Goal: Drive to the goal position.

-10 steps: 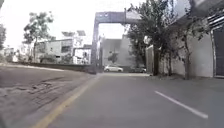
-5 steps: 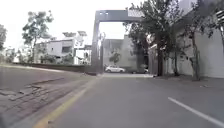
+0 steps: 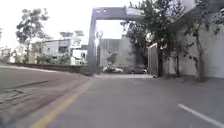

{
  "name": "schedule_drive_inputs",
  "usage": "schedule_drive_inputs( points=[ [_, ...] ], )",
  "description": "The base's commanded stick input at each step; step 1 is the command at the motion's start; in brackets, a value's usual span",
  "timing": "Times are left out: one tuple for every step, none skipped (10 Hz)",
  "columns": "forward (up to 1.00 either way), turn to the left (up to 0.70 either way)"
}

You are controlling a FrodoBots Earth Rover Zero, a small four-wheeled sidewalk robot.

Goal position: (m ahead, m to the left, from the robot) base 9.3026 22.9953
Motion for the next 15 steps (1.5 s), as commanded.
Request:
schedule_drive_inputs(
  points=[
    [1.00, 0.06],
    [1.00, 0.06],
    [1.00, 0.06],
    [1.00, 0.06],
    [1.00, 0.06],
    [1.00, 0.06],
    [1.00, 0.06],
    [1.00, 0.06],
    [1.00, 0.06],
    [1.00, 0.06],
    [1.00, 0.06],
    [1.00, 0.06],
    [1.00, 0.06],
    [1.00, 0.06],
    [1.00, 0.06]
  ],
)
